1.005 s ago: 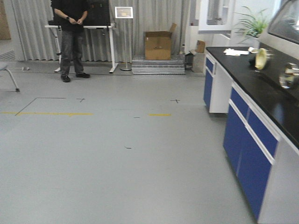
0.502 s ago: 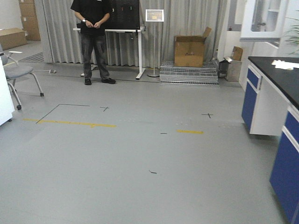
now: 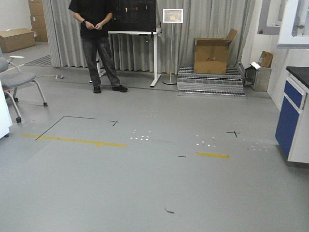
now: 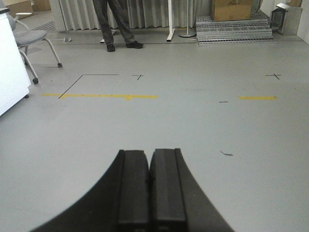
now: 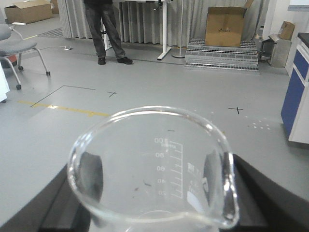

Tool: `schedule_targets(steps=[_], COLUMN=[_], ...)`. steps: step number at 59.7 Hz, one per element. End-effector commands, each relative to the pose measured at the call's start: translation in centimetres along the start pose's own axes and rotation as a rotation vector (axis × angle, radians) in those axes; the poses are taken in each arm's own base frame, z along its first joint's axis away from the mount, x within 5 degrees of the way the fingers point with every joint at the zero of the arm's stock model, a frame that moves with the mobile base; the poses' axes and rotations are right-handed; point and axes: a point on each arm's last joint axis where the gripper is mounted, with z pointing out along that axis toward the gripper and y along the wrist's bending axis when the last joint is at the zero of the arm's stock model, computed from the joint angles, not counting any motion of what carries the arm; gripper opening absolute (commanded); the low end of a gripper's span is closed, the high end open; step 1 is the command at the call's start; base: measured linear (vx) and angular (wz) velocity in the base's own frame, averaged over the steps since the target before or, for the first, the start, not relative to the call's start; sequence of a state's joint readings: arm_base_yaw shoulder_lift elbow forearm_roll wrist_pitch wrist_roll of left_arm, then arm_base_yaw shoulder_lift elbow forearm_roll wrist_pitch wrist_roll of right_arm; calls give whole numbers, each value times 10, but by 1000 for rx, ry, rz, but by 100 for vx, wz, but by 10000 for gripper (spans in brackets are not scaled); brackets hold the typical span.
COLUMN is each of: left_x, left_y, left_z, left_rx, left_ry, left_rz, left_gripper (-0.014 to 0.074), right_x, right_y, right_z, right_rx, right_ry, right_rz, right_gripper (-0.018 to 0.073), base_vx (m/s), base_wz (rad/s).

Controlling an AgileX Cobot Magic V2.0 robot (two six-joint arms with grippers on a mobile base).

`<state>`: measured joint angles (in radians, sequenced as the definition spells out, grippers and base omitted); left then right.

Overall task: Pick beaker and place in left cabinet
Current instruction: 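Hold the beaker in the right gripper while driving to the cabinet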

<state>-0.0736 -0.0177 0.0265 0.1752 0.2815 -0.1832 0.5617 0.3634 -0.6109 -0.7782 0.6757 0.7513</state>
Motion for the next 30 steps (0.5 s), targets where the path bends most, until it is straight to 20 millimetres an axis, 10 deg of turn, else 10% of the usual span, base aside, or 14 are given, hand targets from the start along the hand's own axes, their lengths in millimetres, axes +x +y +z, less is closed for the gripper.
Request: schedule_targets(steps=[1,30], left_x=[-12,-12], left_y=[-1,-1], left_z=[-2,-2], left_rx=[16,16], left_ry=[-104,-104], left_rz=[-6,-6], left_gripper=[4,4], right_x=[-14,-14], right_y=[1,1], right_z=[-2,-2], right_rx=[-14,-14], right_ry=[-79,-79], right_rz=[-39,-39], right_gripper=[-1,-1], base_vx=[67,71], base_wz=[-2,3])
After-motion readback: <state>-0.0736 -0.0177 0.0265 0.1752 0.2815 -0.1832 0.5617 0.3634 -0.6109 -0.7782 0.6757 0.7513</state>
